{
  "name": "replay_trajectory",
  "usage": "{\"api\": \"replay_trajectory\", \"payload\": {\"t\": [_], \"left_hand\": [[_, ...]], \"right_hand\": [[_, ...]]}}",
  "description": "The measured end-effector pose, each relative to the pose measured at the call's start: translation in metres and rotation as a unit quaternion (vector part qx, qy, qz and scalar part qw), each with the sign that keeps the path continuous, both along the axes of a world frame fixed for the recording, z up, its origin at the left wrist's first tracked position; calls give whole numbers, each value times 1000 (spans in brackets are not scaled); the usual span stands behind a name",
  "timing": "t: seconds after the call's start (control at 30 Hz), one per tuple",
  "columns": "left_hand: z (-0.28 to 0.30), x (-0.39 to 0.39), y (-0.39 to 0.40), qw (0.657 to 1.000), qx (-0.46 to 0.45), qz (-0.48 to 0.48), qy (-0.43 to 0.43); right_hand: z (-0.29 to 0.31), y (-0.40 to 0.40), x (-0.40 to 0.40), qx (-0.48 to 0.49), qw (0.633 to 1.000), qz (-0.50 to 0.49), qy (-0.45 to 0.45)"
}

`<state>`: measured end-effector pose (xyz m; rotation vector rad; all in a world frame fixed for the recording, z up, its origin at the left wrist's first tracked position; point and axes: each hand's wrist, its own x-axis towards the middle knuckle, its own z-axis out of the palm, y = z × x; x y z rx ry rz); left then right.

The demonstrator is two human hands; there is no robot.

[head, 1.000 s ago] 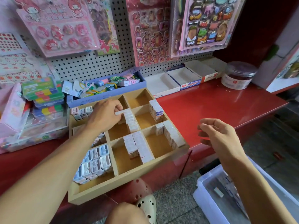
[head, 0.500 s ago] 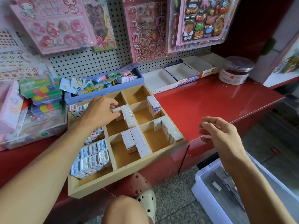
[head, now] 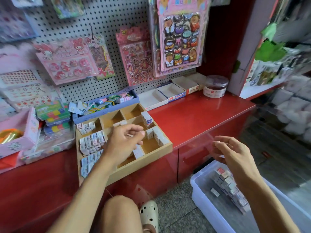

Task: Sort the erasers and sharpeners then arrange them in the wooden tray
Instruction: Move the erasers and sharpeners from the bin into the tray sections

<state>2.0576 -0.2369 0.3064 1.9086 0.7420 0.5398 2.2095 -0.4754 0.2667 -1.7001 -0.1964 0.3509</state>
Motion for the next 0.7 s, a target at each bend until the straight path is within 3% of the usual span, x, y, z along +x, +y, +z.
{"api": "replay_trajectory", "payload": {"t": [0.3, 0.7], "left_hand": [[-58, 22, -123, 993, -87, -73, 17], [-192, 94, -206, 967, -63, -163, 186]], "right_hand": [[-42, -106, -9, -37, 997, -58, 41], [-151, -198, 9, -105, 968, -153, 169]]}}
